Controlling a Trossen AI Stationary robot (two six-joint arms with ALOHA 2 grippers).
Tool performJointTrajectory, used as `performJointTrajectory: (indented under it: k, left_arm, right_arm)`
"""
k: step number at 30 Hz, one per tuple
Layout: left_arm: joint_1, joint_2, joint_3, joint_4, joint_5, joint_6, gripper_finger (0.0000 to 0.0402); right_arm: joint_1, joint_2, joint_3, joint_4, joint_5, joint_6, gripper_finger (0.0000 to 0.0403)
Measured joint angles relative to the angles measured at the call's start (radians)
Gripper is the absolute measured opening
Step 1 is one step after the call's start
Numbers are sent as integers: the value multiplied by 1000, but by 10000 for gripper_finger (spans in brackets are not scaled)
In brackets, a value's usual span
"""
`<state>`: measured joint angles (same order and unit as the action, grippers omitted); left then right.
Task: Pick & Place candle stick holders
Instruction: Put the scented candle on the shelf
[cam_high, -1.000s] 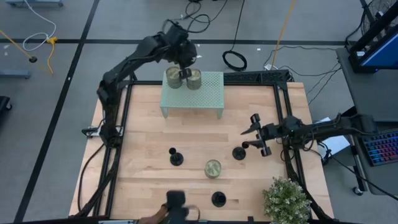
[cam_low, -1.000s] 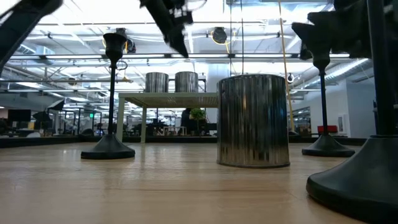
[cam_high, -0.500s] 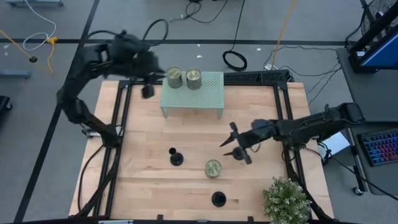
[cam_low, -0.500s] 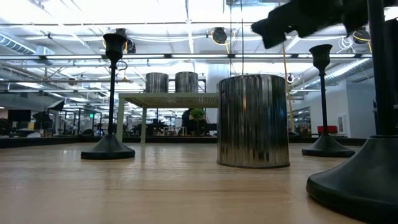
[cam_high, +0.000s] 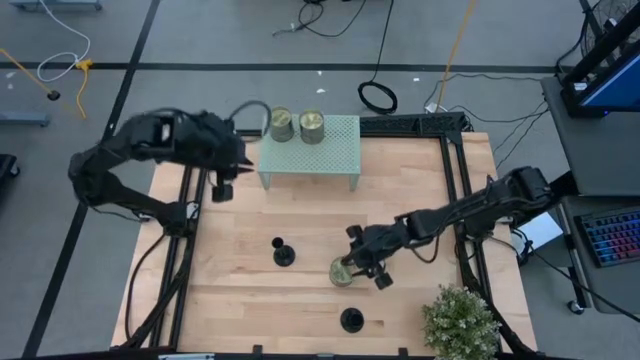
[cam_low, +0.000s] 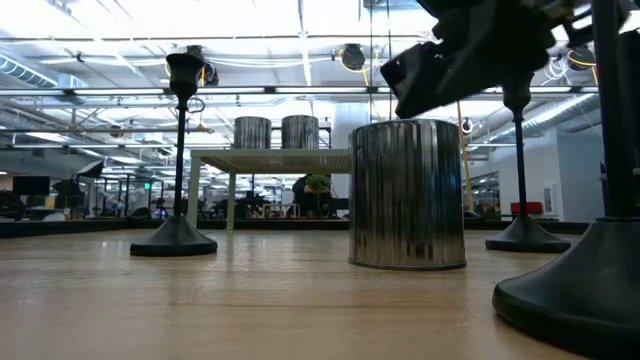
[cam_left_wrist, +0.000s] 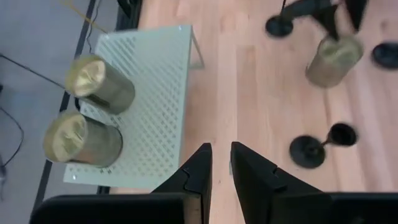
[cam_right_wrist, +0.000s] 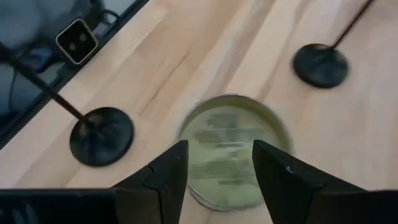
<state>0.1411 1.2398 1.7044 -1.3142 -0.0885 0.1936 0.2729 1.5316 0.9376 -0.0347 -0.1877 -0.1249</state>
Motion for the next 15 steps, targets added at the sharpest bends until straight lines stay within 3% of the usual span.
performJointTrajectory:
  k: [8, 15]
  left_arm:
    - [-55, -63, -276, 55, -17, -42, 67]
    - [-77, -64, -344, 64, -23, -99, 67]
  right_arm:
    - [42, 15, -1, 11, 0, -109, 171]
    - [44, 65, 0, -8, 0, -123, 169]
